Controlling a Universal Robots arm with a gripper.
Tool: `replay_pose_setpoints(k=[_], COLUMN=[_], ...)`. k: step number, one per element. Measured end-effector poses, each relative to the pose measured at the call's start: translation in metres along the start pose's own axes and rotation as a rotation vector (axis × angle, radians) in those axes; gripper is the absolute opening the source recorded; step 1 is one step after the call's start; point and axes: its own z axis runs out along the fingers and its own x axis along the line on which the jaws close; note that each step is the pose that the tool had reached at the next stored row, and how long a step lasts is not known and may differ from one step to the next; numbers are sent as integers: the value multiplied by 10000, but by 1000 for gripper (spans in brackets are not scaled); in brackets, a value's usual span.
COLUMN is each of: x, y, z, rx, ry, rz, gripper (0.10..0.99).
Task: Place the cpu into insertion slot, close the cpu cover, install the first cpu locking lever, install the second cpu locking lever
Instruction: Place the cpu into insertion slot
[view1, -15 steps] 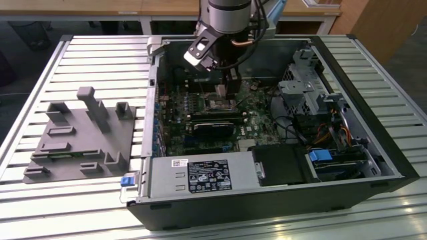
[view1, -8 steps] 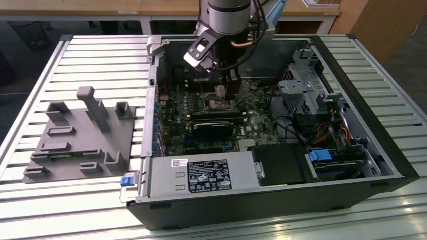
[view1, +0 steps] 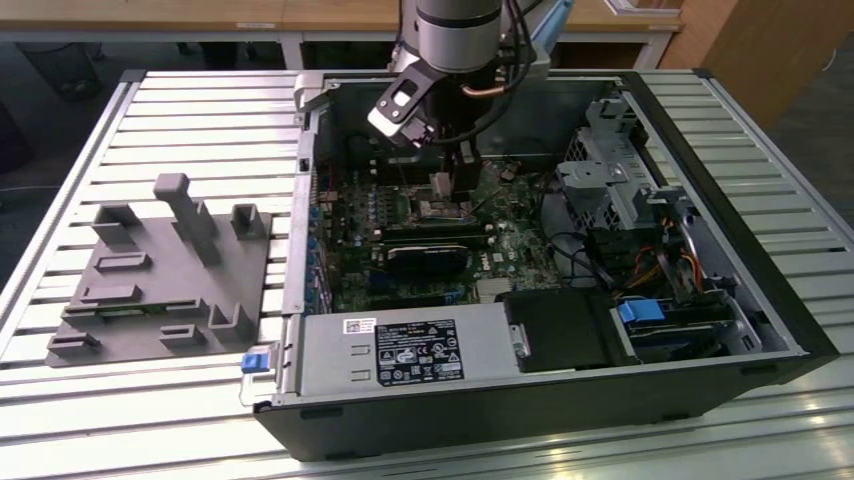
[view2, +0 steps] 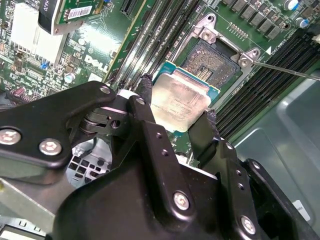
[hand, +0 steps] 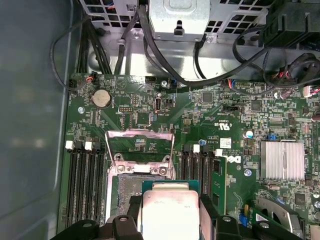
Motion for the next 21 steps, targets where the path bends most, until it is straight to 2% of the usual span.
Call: replay_pose_setpoints(k=[21], x=[1], y=[-5], z=[50], rx=[0], ry=[0], rz=[0], gripper=[541])
